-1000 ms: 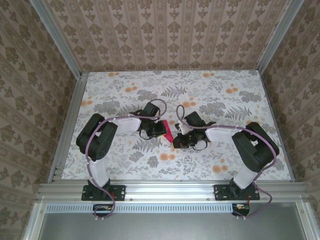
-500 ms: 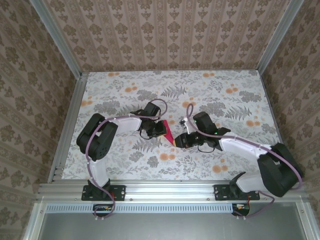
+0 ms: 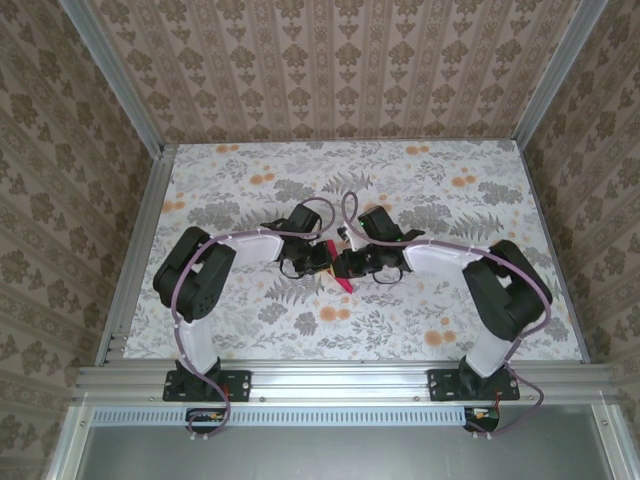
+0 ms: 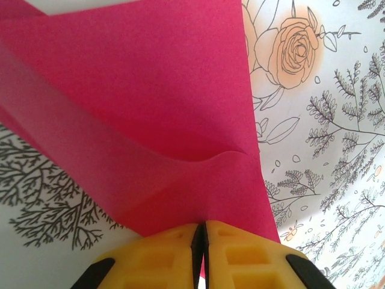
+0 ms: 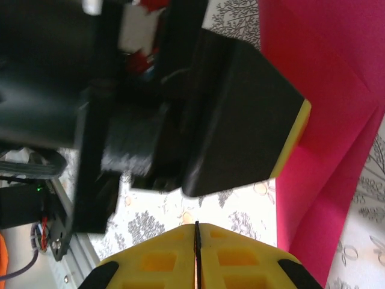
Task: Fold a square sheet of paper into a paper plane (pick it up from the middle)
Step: Fold the wing for the fifth time at the center of the table.
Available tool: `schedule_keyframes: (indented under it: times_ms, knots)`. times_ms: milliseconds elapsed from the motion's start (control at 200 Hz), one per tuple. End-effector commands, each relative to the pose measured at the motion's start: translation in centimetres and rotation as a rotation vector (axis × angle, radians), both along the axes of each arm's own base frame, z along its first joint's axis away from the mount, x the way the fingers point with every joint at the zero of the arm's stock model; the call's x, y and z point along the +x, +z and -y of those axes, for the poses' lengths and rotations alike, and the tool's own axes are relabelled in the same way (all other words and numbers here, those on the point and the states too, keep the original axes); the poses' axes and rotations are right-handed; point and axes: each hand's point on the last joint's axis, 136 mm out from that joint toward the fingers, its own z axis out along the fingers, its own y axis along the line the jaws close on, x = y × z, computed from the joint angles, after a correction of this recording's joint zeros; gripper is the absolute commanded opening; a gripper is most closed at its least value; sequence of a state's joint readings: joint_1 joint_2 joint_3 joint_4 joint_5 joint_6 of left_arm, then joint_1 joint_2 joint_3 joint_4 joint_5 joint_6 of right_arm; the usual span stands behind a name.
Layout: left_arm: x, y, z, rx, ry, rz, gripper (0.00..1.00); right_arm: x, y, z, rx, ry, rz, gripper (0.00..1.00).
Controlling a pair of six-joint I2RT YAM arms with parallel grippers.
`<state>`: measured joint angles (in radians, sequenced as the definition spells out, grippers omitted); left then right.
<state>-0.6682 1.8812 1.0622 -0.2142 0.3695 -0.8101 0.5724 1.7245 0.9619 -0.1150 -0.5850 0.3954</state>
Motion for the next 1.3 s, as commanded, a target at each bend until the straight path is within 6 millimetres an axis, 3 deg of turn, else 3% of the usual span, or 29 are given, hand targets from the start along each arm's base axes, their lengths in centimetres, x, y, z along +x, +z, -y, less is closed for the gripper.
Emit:
schedule_keyframes:
  times_ms: [0,150,580,980,1165,1295]
  knots:
    - [-2.6,-4.8,-4.1,0.217,0.004,-0.102,0.14,0.0,-1.6,0.1,-0.060,0.012,-0.042,0.10]
    - [-2.7,-5.2,-4.4,0.233,0.009,-0.110,0.14,-1.0,-4.2,1.0,-0.106,0.008,-0.115,0.09]
    - [-3.2,-6.6,-5.2,0.284,0.017,-0.148,0.14,-5.6,-7.8,4.5,-0.145,-0.019,-0.272,0.08]
    - [-3.2,-6.6,-5.2,0.287,0.016,-0.148,0.14,-9.0,-6.8,6.9,-0.211,-0.019,-0.336,0.09]
    - [-3.2,-6.5,-5.0,0.280,0.010,-0.147,0.14,-7.0,-3.6,6.1,-0.159,-0.041,-0.229,0.11]
    - [-3.2,-6.3,-4.9,0.279,0.008,-0.143,0.14,-5.2,-1.6,5.6,-0.146,-0.056,-0.140,0.19]
